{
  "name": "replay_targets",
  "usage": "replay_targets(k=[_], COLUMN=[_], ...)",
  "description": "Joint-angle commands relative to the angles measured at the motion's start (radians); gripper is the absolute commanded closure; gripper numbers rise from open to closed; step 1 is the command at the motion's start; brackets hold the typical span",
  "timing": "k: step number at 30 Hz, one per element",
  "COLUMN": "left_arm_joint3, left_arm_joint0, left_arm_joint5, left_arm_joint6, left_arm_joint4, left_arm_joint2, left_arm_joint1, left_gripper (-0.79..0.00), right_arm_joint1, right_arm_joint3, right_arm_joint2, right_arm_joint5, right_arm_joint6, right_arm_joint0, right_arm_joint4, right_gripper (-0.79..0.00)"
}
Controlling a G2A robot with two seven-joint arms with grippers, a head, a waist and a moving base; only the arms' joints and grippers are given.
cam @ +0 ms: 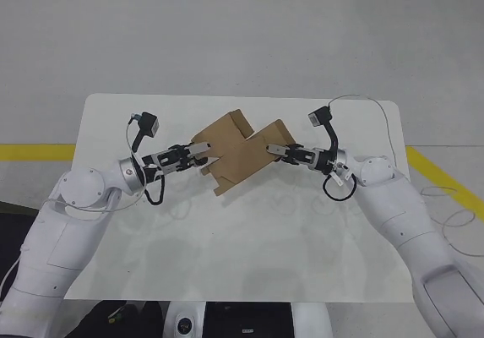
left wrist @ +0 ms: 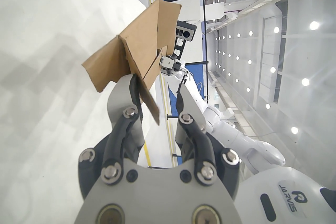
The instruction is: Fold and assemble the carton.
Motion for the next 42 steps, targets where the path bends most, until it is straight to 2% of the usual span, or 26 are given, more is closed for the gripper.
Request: replay_targets(k=[1, 4, 9, 16, 19, 22, 27, 28, 29, 30, 37, 42], left_arm_joint3=[0.002, 0.004, 0.01, 0.013, 0.016, 0.018, 0.02, 0.02, 0.02, 0.018, -0.004, -0.018], left_arm_joint0=[0.001, 0.004, 0.005, 0.004, 0.003, 0.003, 0.001, 0.001, -0.001, -0.003, -0.008, -0.01], left_arm_joint5=[-0.012, -0.023, -0.029, -0.048, -0.055, -0.056, -0.057, -0.056, -0.055, -0.054, -0.079, -0.107], left_arm_joint6=[0.001, 0.0, 0.003, 0.007, 0.004, 0.005, 0.005, 0.005, 0.004, 0.004, -0.03, -0.109], left_arm_joint4=[0.016, 0.035, 0.066, 0.11, 0.121, 0.126, 0.13, 0.128, 0.126, 0.122, 0.103, 0.084], left_arm_joint2=[-0.01, -0.017, -0.014, -0.004, -0.002, 0.0, 0.001, 0.001, 0.0, -0.002, -0.022, -0.037], left_arm_joint1=[0.001, 0.003, 0.002, 0.0, -0.001, -0.002, -0.003, -0.003, -0.003, -0.004, -0.002, 0.003], left_gripper=[-0.348, -0.32, -0.194, -0.175, -0.108, 0.0, 0.0, 0.0, 0.0, 0.0, 0.0, 0.0], right_arm_joint1=[0.001, 0.002, -0.001, -0.003, -0.004, -0.005, -0.006, -0.006, -0.005, -0.005, 0.021, 0.067], right_arm_joint3=[0.0, -0.002, -0.008, -0.008, -0.009, -0.009, -0.009, -0.007, -0.004, -0.001, 0.02, -0.089], right_arm_joint2=[0.005, 0.011, 0.015, 0.023, 0.027, 0.03, 0.033, 0.035, 0.037, 0.04, 0.101, 0.151], right_arm_joint5=[0.002, 0.006, 0.009, 0.011, 0.014, 0.015, 0.019, 0.019, 0.019, 0.02, 0.008, -0.019], right_arm_joint6=[0.002, 0.005, 0.005, 0.01, 0.011, 0.014, 0.018, 0.018, 0.018, 0.018, 0.008, -0.018], right_arm_joint0=[0.0, 0.001, 0.001, -0.001, -0.002, -0.001, 0.0, 0.001, 0.001, 0.001, 0.0, -0.004], right_arm_joint4=[-0.009, -0.014, -0.021, -0.029, -0.034, -0.036, -0.041, -0.042, -0.043, -0.043, -0.103, -0.25], right_gripper=[0.0, 0.0, 0.0, 0.0, 0.0, 0.0, 0.0, -0.043, -0.323, -0.785, -0.785, -0.785])
